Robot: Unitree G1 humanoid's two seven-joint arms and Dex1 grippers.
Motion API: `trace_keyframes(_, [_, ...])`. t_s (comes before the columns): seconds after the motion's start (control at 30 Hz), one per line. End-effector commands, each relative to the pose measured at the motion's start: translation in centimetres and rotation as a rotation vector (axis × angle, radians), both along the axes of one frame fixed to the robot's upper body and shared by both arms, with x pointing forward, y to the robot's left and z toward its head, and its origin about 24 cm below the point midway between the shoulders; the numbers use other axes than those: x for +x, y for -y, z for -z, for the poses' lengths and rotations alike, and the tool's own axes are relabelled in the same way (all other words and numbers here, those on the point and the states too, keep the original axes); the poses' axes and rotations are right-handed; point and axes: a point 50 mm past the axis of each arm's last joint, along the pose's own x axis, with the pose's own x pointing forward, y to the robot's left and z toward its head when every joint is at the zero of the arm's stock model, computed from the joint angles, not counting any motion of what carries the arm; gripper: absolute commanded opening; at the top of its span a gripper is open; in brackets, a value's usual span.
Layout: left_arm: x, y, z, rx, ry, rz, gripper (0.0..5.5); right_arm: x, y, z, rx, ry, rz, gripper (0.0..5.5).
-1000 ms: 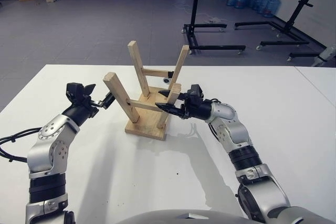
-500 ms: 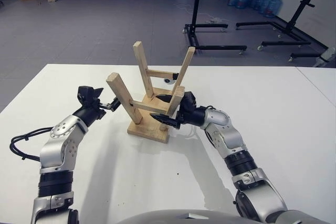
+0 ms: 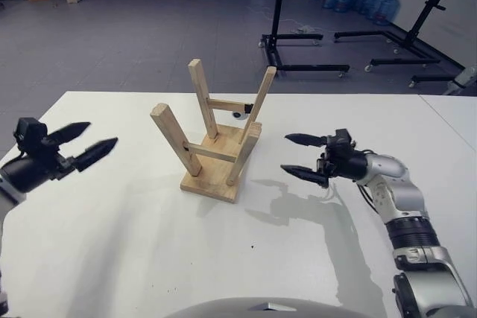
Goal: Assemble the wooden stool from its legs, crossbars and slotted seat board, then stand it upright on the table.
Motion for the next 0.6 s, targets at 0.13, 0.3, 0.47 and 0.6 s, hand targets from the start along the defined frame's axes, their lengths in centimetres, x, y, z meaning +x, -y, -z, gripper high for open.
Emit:
trace_keyframes(0.13, [4.7,6.7,0.0,-0.199,0.016,-0.017,5.40,2.2,-7.1,0.0,0.000,0.162,0.062,4.60])
trace_keyframes(0.3, [7.3,9.8,0.8,-0.196,-0.005,-0.053,5.40,-0.6,-11.0,0.9,0.058,0.110,-0.130,4.60])
trace_keyframes(0.47, [10.4,11.1,1.7,-0.196,-0.026,-0.082,5.40,-2.7,-13.9,-1.2,0.013,0.179,-0.229,4.60])
trace_keyframes(0.6, [11.8,10.3,2.5,-0.148,-0.039,-0.067,5.40,-4.0,-11.7,-8.6,-0.035,0.294,-0.339,4.60])
